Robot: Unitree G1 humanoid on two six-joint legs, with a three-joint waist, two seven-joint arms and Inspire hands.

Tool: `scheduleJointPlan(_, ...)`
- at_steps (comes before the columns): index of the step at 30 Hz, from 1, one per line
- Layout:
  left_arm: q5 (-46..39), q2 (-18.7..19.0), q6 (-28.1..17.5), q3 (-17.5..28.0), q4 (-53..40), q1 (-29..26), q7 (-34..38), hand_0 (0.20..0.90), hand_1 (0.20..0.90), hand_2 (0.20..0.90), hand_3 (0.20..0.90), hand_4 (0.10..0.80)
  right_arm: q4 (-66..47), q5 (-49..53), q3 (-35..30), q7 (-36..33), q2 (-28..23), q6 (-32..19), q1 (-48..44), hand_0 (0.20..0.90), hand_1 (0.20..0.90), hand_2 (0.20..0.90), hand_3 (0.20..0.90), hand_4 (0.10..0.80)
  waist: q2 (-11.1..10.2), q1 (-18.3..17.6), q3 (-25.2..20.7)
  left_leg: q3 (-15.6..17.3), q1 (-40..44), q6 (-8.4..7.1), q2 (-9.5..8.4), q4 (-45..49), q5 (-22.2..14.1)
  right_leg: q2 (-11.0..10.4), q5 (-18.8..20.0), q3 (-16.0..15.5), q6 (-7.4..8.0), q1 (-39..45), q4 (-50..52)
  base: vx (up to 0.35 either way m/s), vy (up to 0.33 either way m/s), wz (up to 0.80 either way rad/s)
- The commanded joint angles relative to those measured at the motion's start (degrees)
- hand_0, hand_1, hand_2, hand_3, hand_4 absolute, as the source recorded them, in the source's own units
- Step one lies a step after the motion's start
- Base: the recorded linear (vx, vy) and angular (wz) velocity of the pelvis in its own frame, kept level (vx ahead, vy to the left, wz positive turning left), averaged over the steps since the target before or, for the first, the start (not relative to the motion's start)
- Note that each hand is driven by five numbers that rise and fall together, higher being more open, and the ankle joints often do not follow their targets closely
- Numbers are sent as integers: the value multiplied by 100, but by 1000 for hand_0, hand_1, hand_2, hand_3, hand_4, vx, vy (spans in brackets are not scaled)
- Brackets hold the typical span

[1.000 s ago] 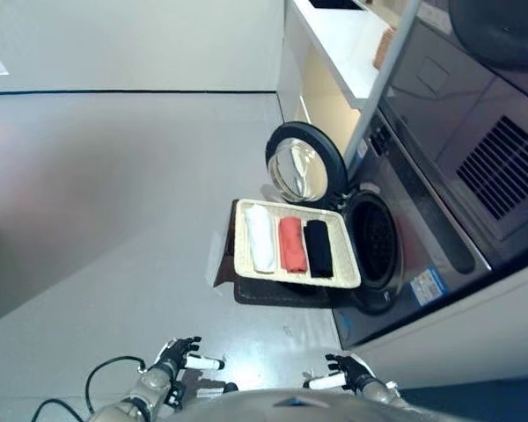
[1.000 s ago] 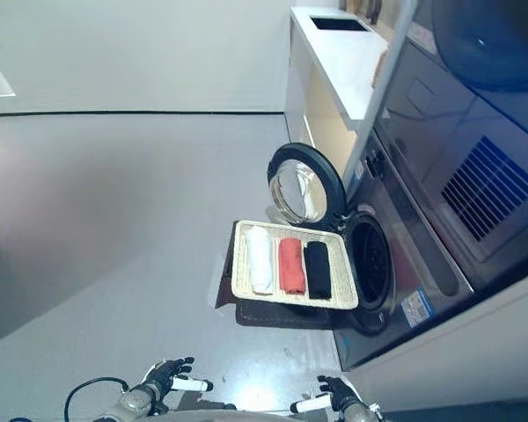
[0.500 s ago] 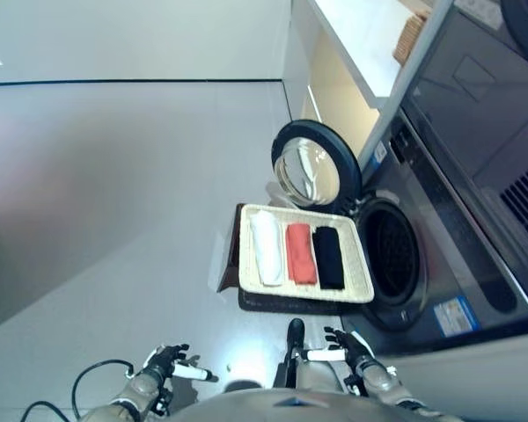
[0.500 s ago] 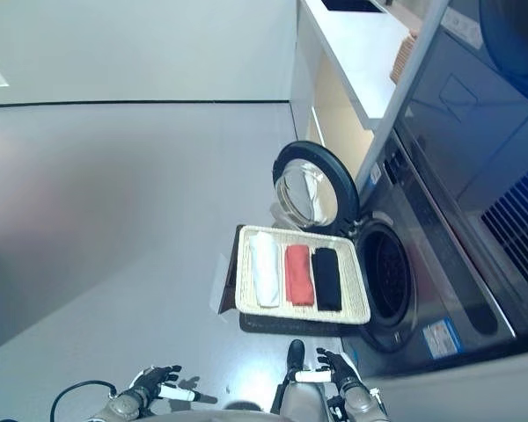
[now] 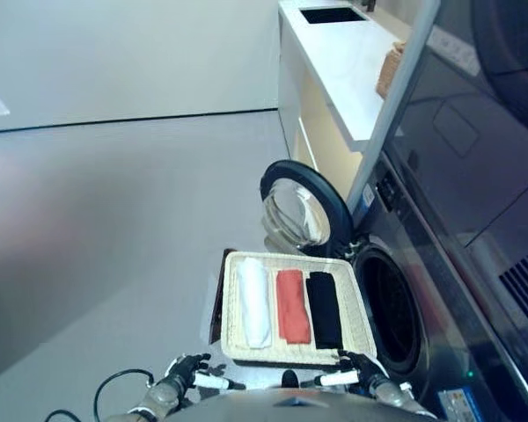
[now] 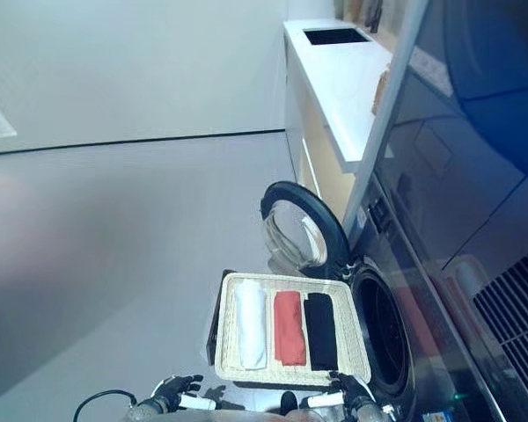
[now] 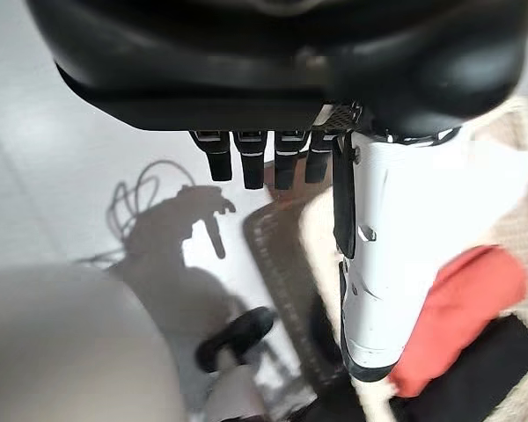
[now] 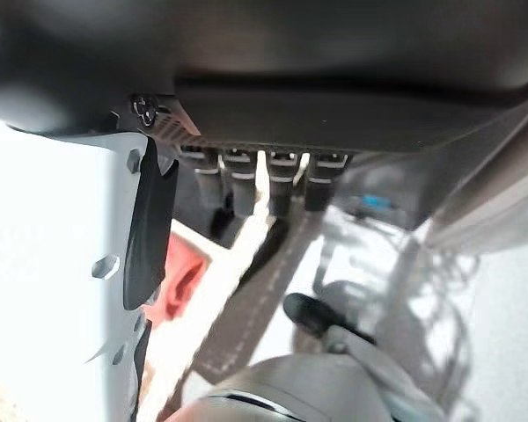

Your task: Pick up the clothes and place them into the washing machine

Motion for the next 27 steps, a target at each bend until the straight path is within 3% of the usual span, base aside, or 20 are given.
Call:
scheduleJointPlan(1,-182,182,-276,33,-245,-206,98,900,900,900,900,800,56,9,98,9,-169,-77,-235,900,900,900,900,800,-291,168,189,109,-744,774,-347,541,941,-156,-22,358,365,60,88,133,-101,-28)
scheduleJointPlan(5,-198,167,-291,65,-157,-91,146,900,900,900,900,800,96,-18,176,-69,-190,-94,-340,900,900,900,900,800,-301,385,242,133,-1351,926,-112,-314,826,-141,-145,609,408,267,49,147,-26,-23)
scheduleJointPlan(7,-183,183,-297,69,-106,-82,204,900,900,900,900,800,88,5,201,-100,-217,-125,-408,900,900,900,900,800,-213,458,276,60,-1391,891,21,-1212,878,-59,-230,698,473,345,10,157,21,-36)
scheduleJointPlan(10,-162,166,-300,39,-27,-76,264,900,900,900,900,800,62,-53,290,-167,-243,-148,-467,900,900,900,900,800,-47,582,303,-109,-1284,765,86,-2532,1034,32,-413,819,583,510,-32,162,29,-28)
scheduleJointPlan(14,-160,159,-293,3,-48,-62,257,900,900,900,900,800,30,-80,309,-213,-285,-138,-489,900,900,900,900,800,92,639,248,42,-1170,717,162,-3254,1221,63,-524,847,656,627,-32,179,59,-38)
scheduleJointPlan(18,-132,151,-303,-24,-95,-61,253,900,900,900,900,800,62,-124,306,-275,-288,-129,-558,900,900,900,900,800,144,626,154,-40,-900,754,93,-3513,1186,38,-593,830,672,706,-32,123,74,-46)
scheduleJointPlan(27,-88,230,-271,-2,-161,-63,222,900,900,900,900,800,301,-228,241,-374,-252,21,-775,900,900,900,900,800,30,774,-59,182,-735,925,-136,-3292,737,-396,-694,735,887,959,-32,127,81,4)
